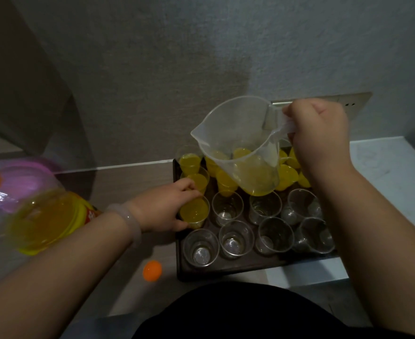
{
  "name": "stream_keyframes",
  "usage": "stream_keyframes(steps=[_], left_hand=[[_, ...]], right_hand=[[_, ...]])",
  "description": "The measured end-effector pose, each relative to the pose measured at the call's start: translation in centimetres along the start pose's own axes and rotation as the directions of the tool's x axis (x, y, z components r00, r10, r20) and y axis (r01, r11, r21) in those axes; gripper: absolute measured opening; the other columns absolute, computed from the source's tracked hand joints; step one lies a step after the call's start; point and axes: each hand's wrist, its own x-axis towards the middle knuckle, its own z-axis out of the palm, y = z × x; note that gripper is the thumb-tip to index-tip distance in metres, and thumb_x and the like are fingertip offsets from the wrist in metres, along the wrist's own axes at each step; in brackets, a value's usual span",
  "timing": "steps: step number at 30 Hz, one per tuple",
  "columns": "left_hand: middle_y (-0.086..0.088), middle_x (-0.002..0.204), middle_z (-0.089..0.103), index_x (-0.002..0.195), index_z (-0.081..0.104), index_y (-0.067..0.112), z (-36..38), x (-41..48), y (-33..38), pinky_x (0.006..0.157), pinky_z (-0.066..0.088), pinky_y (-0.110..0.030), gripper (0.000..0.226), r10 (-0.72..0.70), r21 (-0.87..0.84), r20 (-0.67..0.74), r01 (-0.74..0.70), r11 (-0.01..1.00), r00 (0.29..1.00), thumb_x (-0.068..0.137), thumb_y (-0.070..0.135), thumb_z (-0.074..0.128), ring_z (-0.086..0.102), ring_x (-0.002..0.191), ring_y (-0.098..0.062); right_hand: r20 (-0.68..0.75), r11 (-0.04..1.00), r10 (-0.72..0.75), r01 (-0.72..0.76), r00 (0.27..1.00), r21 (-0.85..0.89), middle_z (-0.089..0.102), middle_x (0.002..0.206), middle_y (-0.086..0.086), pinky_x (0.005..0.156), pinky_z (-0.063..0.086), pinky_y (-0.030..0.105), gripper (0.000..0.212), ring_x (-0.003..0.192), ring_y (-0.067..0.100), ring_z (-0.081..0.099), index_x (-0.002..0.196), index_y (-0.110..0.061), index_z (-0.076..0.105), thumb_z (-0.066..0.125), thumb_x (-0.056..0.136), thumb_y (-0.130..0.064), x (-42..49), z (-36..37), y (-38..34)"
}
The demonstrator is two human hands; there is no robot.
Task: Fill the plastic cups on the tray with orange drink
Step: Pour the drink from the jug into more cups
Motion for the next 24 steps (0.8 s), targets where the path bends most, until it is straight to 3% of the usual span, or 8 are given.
stream_keyframes(steps=[8,14,17,21,24], left_hand=[[0.003,0.139,0.033,0.146,0.033,0.024,0.1,-0.1,-0.1,0.093,0.043,-0.025,0.078,-0.021,0.010,0.014,0.021,1.000,1.000,0.080,0.040,0.071,0.049,0.116,-0.016],[0.004,0.137,0.037,0.145,0.034,0.026,-0.3,-0.1,0.3,0.084,0.039,-0.020,0.074,-0.029,0.052,-0.038,0.031,0.998,0.999,0.081,0.047,0.067,0.052,0.113,-0.015],[0.004,0.135,0.040,0.143,0.038,0.025,-0.5,-0.2,0.1,0.087,0.044,-0.024,0.072,-0.051,0.044,-0.075,0.054,0.998,0.996,0.082,0.051,0.064,0.053,0.112,-0.015],[-0.002,0.117,0.057,0.128,0.057,0.019,-1.0,-0.3,0.4,0.073,0.048,-0.030,0.073,-0.095,0.069,-0.211,0.112,0.991,0.973,0.075,0.065,0.036,0.062,0.096,-0.023],[-0.005,0.103,0.062,0.116,0.064,0.015,-1.5,0.2,0.9,0.070,0.049,-0.031,0.063,-0.074,0.065,-0.280,0.095,0.993,0.957,0.077,0.058,0.038,0.062,0.090,-0.025]], right_hand=[[-0.008,1.000,0.005,-0.005,1.000,-0.005,0.027,0.055,0.009,0.047,0.027,0.044,0.036,0.054,0.020,0.026,0.051,0.002,0.040,0.052,0.073,-0.023,0.0,-0.4,0.0],[-0.007,1.000,0.012,-0.012,1.000,-0.014,0.028,0.054,0.009,0.047,0.028,0.043,0.036,0.054,0.020,0.028,0.053,0.002,0.041,0.052,0.074,-0.025,0.1,-1.1,0.1],[-0.014,0.999,0.001,-0.001,1.000,-0.039,0.030,0.055,0.010,0.047,0.023,0.041,0.039,0.053,0.017,0.028,0.053,0.005,0.040,0.052,0.075,-0.024,0.1,-1.5,0.1],[-0.046,1.000,0.007,-0.008,0.999,-0.028,0.029,0.053,0.007,0.048,0.023,0.038,0.035,0.053,0.017,0.028,0.048,-0.007,0.040,0.051,0.077,-0.022,0.2,-2.0,0.5],[-0.073,0.998,-0.012,0.007,0.997,-0.067,0.031,0.054,0.009,0.048,0.020,0.038,0.036,0.053,0.017,0.028,0.052,0.001,0.041,0.051,0.081,-0.019,0.3,-2.4,0.8]])
